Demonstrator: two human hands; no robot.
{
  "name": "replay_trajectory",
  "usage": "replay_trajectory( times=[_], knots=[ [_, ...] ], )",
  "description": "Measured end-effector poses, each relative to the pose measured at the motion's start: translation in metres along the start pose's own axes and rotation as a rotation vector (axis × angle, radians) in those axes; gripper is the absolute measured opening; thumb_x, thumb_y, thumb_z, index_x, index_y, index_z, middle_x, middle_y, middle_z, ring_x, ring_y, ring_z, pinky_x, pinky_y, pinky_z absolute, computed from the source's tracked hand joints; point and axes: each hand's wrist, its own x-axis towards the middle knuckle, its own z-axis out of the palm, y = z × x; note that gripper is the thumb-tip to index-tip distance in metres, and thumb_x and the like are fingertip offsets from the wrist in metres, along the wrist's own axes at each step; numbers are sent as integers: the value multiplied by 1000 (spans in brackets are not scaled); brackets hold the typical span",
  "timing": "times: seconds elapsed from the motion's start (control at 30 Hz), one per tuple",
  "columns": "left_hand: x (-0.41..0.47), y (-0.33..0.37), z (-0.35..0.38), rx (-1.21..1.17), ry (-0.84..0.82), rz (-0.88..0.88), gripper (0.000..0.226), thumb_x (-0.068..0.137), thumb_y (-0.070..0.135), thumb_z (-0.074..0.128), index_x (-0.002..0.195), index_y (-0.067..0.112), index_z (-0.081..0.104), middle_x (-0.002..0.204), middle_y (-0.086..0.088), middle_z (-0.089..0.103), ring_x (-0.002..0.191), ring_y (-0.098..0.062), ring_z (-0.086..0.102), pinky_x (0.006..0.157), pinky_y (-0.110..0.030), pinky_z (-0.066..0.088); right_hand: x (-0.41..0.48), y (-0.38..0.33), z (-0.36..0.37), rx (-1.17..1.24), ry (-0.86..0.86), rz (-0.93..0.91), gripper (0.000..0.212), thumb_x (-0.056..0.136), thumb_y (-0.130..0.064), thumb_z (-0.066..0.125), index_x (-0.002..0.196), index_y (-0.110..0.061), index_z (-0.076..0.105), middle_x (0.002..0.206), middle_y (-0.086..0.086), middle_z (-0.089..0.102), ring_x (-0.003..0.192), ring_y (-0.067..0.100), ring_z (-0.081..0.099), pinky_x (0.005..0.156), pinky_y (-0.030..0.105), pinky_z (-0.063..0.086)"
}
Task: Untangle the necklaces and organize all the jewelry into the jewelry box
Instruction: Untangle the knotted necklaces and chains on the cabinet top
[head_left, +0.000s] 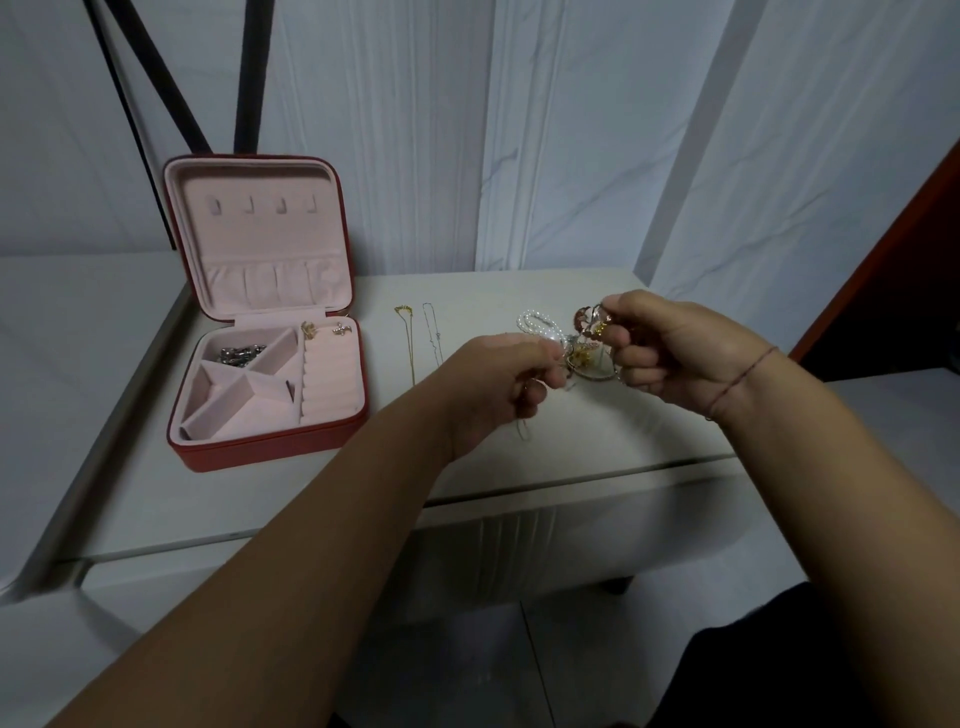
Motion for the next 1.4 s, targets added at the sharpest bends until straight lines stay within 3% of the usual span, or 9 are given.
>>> replay_trajectory(
  times=[0.17,0.33,0.47,0.8,0.93,1.1,1.17,1.3,1.4],
  knots=[
    [1,1,0,37,19,62,16,95,11,50,104,8,64,59,4,46,44,-3,31,43,-16,25,-1,-1,-3,99,-25,-1,22,94,-18,46,73,-14,48,65,-1,50,40,3,29,37,13,18],
    [1,3,3,22,24,48,15,94,20,55,99,8,63,48,6,36,41,-4,24,39,-16,17,0,0,0,170,-34,2,23,95,-15,45,73,-10,49,66,1,56,38,2,32,36,12,21],
    [2,4,3,-23,34,1,7,95,15,53,94,9,57,44,6,31,38,-5,19,36,-16,14,0,0,3,174,-49,0,23,95,-13,44,73,-10,49,64,1,54,38,2,32,35,11,22],
    [1,3,1,-16,-176,-69,14,97,12,47,106,13,58,45,8,33,36,-2,20,35,-16,11,2,1,3,197,-51,1,22,95,-14,45,74,-10,49,66,1,51,38,2,32,37,12,21],
    [-2,5,3,-42,-227,-67,8,83,22,59,83,17,64,46,7,31,38,-3,19,41,-19,8,4,3,2,184,-82,7,21,94,-15,46,74,-10,48,69,1,49,39,2,32,35,12,23],
    [-2,4,3,-38,-249,-75,19,80,27,59,89,11,55,46,7,31,38,-3,20,39,-17,11,3,4,2,159,-128,-4,12,79,-18,55,74,-10,48,71,2,48,40,3,34,35,12,24],
    [-2,4,4,-25,-239,-72,21,77,28,61,88,12,54,46,7,31,38,-3,20,41,-19,9,3,5,3,154,-140,-4,13,75,-20,56,75,-10,47,70,1,49,40,3,33,36,12,23],
    [0,3,4,-34,-181,-50,8,92,21,56,87,14,58,46,8,31,39,-3,19,40,-19,9,2,4,2,162,-121,1,12,75,-20,57,75,-11,49,69,0,51,41,3,32,38,13,21],
    [3,0,1,-51,-42,-21,8,94,18,56,88,15,60,52,6,38,42,-3,27,40,-16,19,2,2,1,166,-77,-4,14,86,-16,51,73,-11,48,67,1,51,40,3,32,38,13,20]
  ],
)
